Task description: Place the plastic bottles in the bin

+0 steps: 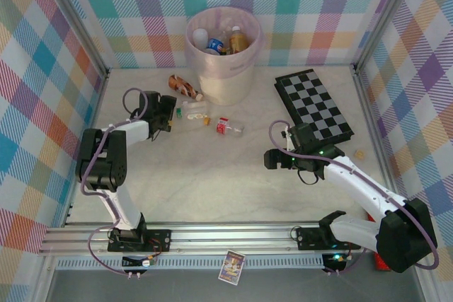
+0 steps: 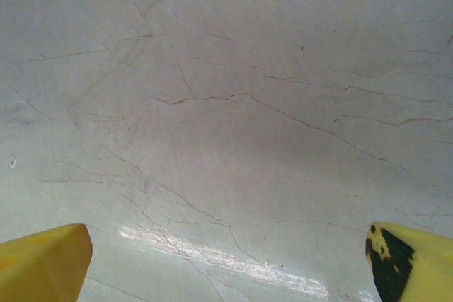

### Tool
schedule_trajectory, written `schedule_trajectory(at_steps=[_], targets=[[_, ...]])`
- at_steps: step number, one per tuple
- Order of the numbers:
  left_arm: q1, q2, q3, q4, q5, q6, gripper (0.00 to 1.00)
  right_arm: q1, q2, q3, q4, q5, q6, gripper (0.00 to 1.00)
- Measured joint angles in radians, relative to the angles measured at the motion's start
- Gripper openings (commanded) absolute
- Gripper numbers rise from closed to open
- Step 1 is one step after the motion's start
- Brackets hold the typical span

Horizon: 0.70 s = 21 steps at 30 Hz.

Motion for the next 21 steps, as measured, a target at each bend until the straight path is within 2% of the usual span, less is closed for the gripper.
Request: schedule_trajectory(at_steps=[9,21], targets=[[-0.025,0.057,0.005,0.036,-0.001,-0.062,0.79,0.000,0.000,0.000,0.000,0.000,0.000,0.99],[-0.033,0.124,0.066,0.039,-0.002,-0.087,0.63,0.000,0.000,0.000,0.000,0.003,0.000,0.99]])
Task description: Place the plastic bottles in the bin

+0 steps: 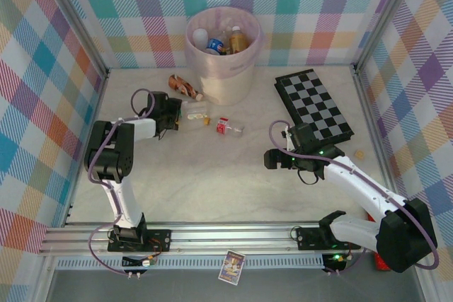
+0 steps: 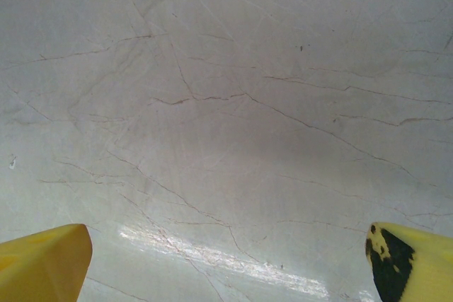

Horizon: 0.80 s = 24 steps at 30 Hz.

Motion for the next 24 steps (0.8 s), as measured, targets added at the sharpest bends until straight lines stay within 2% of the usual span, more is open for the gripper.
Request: schedule_trajectory(at_steps=[10,17,24], targets=[[0.000,0.025,0.014,0.003,-0.002,-0.003,0.45,0.000,-0.002,0.000,-0.007,0.013,0.000,0.99],[0.000,0.006,0.014,-0.008,-0.005,-0.006,0.44,0.000,-0.003,0.000,-0.007,0.020,0.000,0.99],[0.000,-0.117,0.014,-0.033,-0.018,0.006,0.39,0.000,-0.003,0.000,-0.006,0.020,0.000,0.99]])
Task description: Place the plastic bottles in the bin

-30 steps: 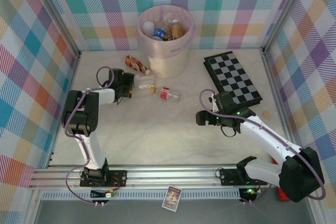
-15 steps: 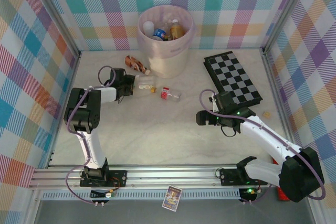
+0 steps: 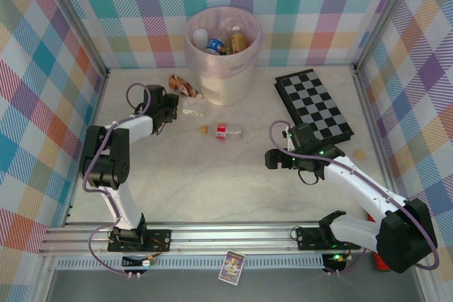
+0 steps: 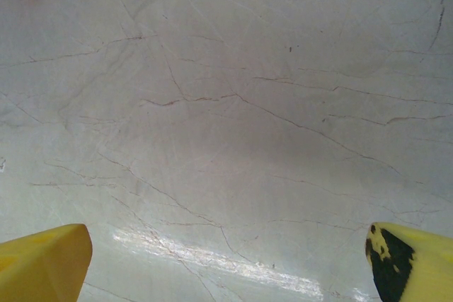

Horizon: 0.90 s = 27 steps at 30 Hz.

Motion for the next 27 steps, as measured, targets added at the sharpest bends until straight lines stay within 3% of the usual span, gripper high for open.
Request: schedule_trajectory(at_steps=[14,22,27], targets=[[0.003,-0.388,0.020,-0.193,-0.103,0.110,0.38,0.013,0.061,0.000,0.082,-0.047,0.023,0.99],[-0.001,-0.541,0.164,-0.287,-0.165,0.177,0.30,0.029,0.122,0.000,0.121,-0.054,0.031,0.99],[-0.040,-0.505,0.363,-0.316,-0.147,0.218,0.30,0.042,0.177,0.005,0.170,-0.089,0.056,0.99]])
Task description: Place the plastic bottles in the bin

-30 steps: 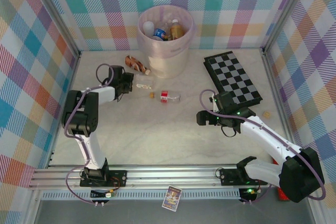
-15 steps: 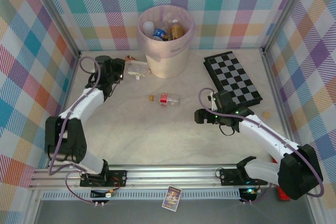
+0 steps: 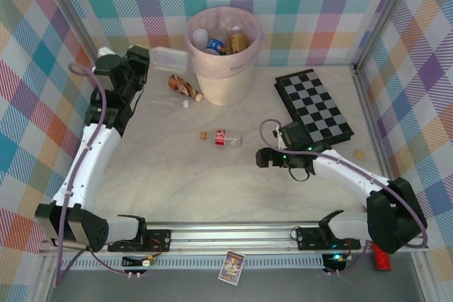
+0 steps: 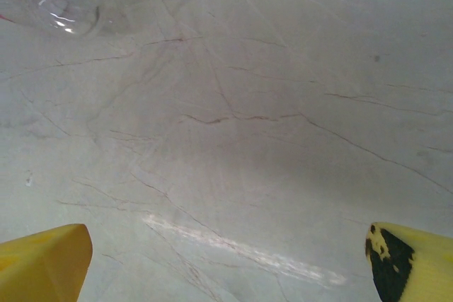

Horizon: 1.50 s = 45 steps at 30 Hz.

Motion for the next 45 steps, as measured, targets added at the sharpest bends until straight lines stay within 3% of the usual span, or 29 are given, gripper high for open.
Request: schedule_trajectory(at_steps=[9,15,24,30,35,38,42,45], targets=[[-0.148,0.251,0.322,0.002,0.058,0.086,0.27,0.079,0.149,0.051,0.082,-0.019,0.038,0.99],[-0.163,0.445,0.415,0.008,0.079,0.081,0.27,0.124,0.245,0.108,0.130,-0.018,0.052,0.99],[-0.188,0.774,0.815,-0.074,0.075,0.127,0.26,0.147,0.295,0.135,0.180,-0.018,0.072,0.99],[-0.188,0.913,1.011,-0.126,0.038,0.151,0.25,0.150,0.299,0.135,0.192,-0.018,0.072,0.99],[-0.188,0.996,1.067,-0.135,0.031,0.154,0.26,0.154,0.302,0.135,0.192,-0.018,0.072,0.99],[-0.188,1.029,1.070,-0.151,0.031,0.154,0.37,0.154,0.305,0.135,0.195,-0.018,0.072,0.99],[-0.192,1.056,1.071,-0.170,0.039,0.171,0.67,0.156,0.309,0.135,0.195,-0.018,0.072,0.99],[-0.194,1.056,1.071,-0.179,0.045,0.174,0.79,0.157,0.309,0.135,0.195,-0.017,0.072,0.99]])
